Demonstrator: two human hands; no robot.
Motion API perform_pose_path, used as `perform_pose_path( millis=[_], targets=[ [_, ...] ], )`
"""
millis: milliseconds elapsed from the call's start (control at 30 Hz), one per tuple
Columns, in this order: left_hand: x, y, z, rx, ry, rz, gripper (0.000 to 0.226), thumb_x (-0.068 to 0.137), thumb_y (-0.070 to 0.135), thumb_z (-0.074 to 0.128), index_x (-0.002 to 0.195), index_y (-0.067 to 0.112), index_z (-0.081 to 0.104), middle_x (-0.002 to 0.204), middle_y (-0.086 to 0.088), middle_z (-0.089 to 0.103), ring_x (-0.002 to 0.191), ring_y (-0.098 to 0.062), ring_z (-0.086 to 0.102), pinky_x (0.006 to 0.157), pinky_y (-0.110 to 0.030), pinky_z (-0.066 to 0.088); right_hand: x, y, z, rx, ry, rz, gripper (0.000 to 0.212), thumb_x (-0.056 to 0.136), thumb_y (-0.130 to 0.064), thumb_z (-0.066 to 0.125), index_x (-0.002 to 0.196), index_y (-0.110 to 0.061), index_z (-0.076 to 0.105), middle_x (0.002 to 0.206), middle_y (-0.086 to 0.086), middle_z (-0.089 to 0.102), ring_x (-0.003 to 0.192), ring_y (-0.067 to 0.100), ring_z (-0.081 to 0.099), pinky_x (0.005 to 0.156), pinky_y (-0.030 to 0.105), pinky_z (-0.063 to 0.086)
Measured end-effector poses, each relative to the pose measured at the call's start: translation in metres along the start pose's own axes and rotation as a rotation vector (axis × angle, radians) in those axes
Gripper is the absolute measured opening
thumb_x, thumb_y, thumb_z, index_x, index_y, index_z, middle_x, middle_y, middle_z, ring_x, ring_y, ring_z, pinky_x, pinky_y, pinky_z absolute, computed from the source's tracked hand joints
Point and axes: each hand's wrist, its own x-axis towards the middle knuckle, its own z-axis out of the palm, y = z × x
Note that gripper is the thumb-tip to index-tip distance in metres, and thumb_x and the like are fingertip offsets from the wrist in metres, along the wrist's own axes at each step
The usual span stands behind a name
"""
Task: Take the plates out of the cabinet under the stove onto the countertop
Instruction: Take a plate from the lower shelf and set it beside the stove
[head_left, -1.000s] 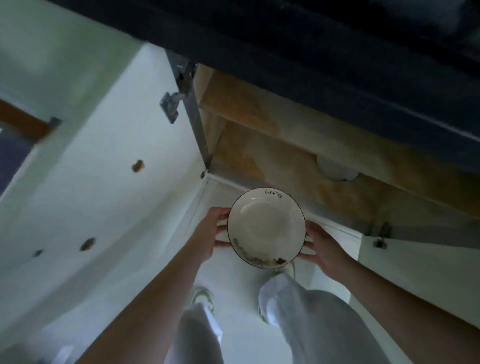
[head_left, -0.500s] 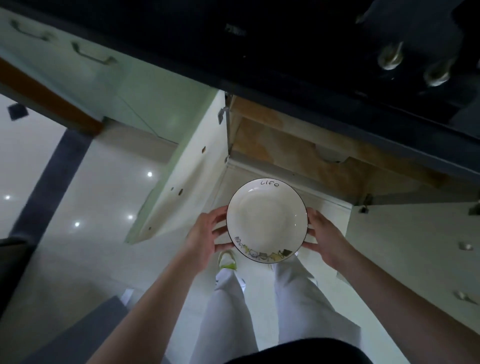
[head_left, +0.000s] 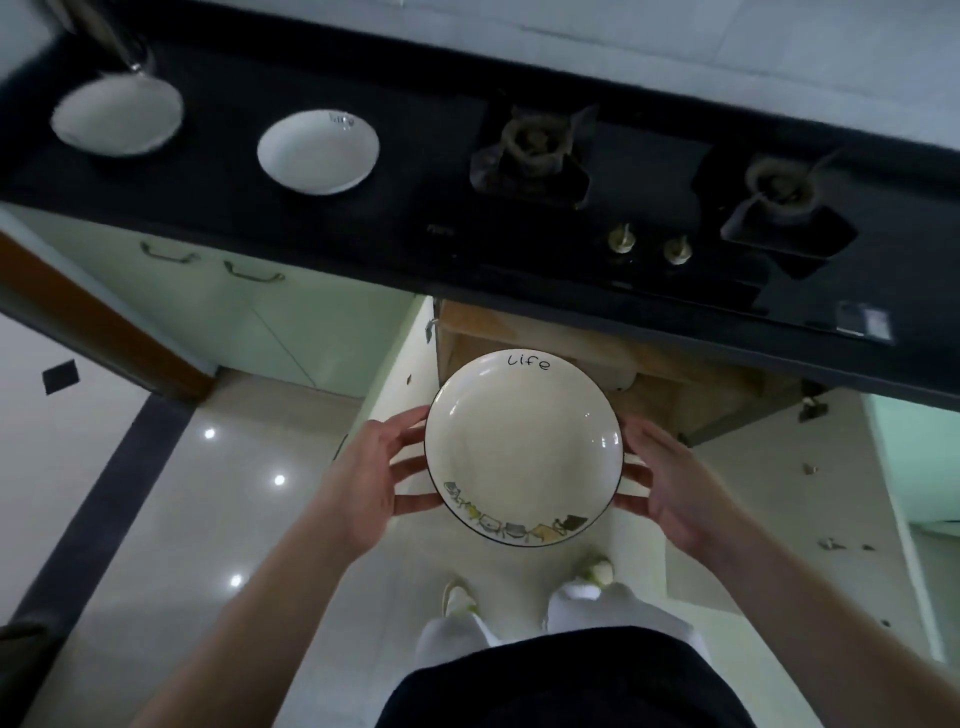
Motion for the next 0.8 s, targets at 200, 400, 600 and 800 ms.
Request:
perform_pose_path(
  millis=[200,400,600,800],
  targets=[
    [-0.021,0.022,0.046,0.191,-0.063,0.149,0.034,0.09,0.022,0.053,0.113,0.038,0.072,0.111,0.008,0.072,0.097,-0.017,0.071,0.067,-0.041,0.06,-0.056,-0.027,-0.034,0.108,0.06,-0.099,0.024,0.101,-0.027,0.047,0.115,-0.028,0.066,0.1,0.004,0.075,0.092,0.021,0.069,0.082,0.045,0.059],
    [-0.053,0.019,0.121,0.336,-0.146,0.279,0.045,0.091,0.004,0.053,0.105,0.042,0.072,0.1,0.004,0.074,0.085,-0.012,0.073,0.066,-0.038,0.061,-0.112,-0.025,-0.098,0.151,0.127,-0.217,0.026,0.099,-0.017,0.052,0.115,-0.033,0.065,0.095,0.0,0.076,0.08,0.015,0.073,0.077,0.04,0.06],
    [-0.091,-0.01,0.218,0.424,-0.231,0.289,0.04,0.093,0.004,0.056,0.12,0.032,0.067,0.11,-0.002,0.073,0.093,-0.019,0.07,0.072,-0.045,0.061,-0.177,0.007,-0.186,0.25,0.2,-0.292,0.036,0.095,-0.005,0.055,0.123,-0.026,0.063,0.111,0.008,0.07,0.098,0.023,0.069,0.08,0.042,0.059],
    [-0.122,-0.06,0.317,0.451,-0.362,0.252,0.038,0.094,0.001,0.056,0.119,0.028,0.067,0.115,-0.005,0.072,0.089,-0.022,0.07,0.059,-0.035,0.059,-0.239,0.057,-0.286,0.383,0.265,-0.36,0.038,0.091,0.001,0.057,0.116,-0.025,0.068,0.111,0.009,0.069,0.093,0.018,0.069,0.071,0.034,0.059]
  ],
)
